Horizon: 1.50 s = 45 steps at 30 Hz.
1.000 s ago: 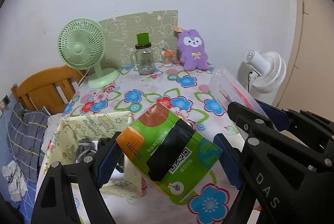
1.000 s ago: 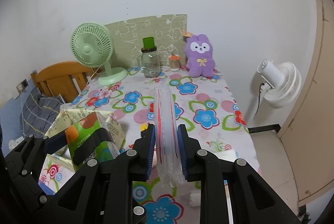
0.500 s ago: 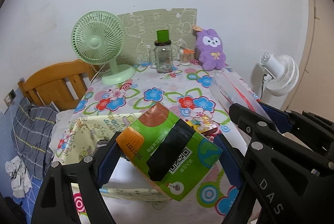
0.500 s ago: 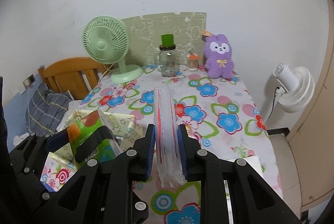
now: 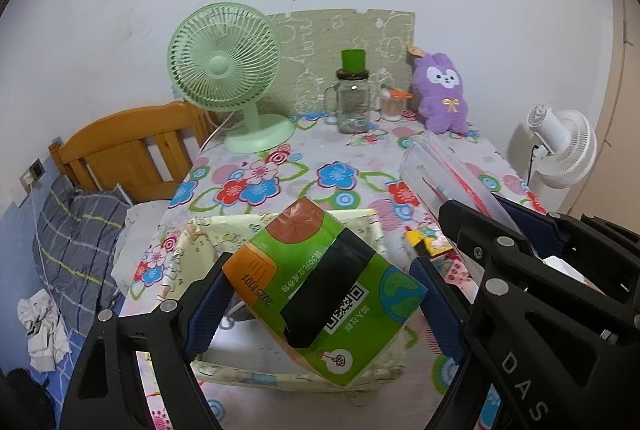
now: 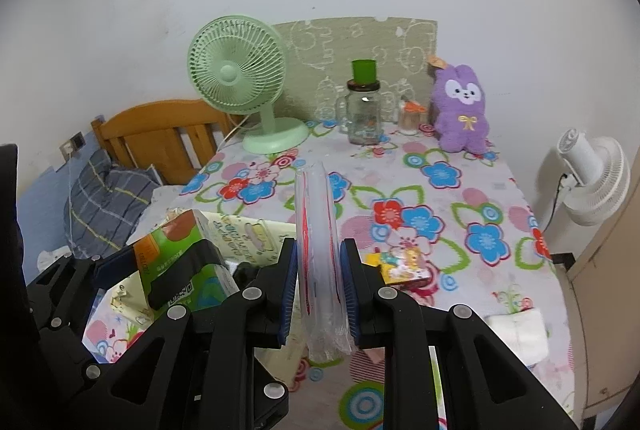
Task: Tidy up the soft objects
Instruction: 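Lower the tissue pack and clear sleeve into the fabric box and open both tools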
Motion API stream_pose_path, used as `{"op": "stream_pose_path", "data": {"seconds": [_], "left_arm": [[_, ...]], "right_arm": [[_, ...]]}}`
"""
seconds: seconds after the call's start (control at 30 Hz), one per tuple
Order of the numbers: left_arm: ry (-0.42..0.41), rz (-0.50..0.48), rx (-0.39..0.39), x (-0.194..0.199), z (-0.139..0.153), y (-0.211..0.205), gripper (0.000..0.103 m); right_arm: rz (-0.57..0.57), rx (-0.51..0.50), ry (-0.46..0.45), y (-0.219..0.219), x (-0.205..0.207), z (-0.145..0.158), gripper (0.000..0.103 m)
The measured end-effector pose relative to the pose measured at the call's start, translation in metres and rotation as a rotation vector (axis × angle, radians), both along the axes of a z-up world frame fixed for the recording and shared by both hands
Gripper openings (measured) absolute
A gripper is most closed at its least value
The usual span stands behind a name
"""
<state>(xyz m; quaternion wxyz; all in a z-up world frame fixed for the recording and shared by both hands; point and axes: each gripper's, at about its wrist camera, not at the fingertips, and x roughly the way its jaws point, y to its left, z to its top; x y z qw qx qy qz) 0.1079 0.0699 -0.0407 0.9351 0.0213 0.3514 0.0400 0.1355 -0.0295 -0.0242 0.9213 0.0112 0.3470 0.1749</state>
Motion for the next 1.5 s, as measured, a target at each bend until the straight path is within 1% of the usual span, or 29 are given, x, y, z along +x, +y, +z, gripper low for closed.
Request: {"op": "stream_pose_path", "data": {"seconds": [0.27,0.53,0.6,0.8,0.93,1.13,1.27,1.33,1.4,1.47,1.5], "left_arm": [[0.022,0.032,-0.003,0.005,-0.012,0.025,0.088],[0.063,0.042,-0.016,0.017,-0.026,0.046,0.089],[0.07,0.046,-0.02,0.019,-0.031,0.051,0.091],[0.094,0.042,-0.033,0.022,-0.043,0.063,0.102],[0.112,0.045,-0.02,0.023,-0.05,0.068,0.102],[0.135,0.046,-0.032,0.026,-0.058,0.075,0.103],[0.147,0.046,-0.032,0.026,-0.062,0.076,0.103],[0.149,0.045,-0.033,0.026,-0.062,0.077,0.103],[0.152,0.044,-0.036,0.026,-0.062,0.077,0.103],[0.149,0.043,-0.033,0.025,-0.061,0.076,0.103],[0.146,0.043,-0.03,0.025,-0.06,0.075,0.103]], "right_arm": [[0.049,0.002,0.012,0.028,0.007,-0.009,0.025],[0.085,0.001,0.041,0.051,0.019,-0.023,0.025],[0.092,-0.004,0.047,0.056,0.02,-0.026,0.025],[0.123,-0.015,0.071,0.07,0.024,-0.038,0.025],[0.14,-0.023,0.09,0.079,0.027,-0.047,0.025],[0.168,-0.025,0.117,0.088,0.031,-0.056,0.025],[0.183,-0.045,0.132,0.093,0.034,-0.06,0.032],[0.181,-0.055,0.138,0.094,0.034,-0.061,0.042],[0.158,-0.057,0.13,0.092,0.034,-0.061,0.062],[0.134,-0.063,0.112,0.089,0.033,-0.06,0.071],[0.13,-0.066,0.104,0.088,0.032,-0.059,0.071]]}}
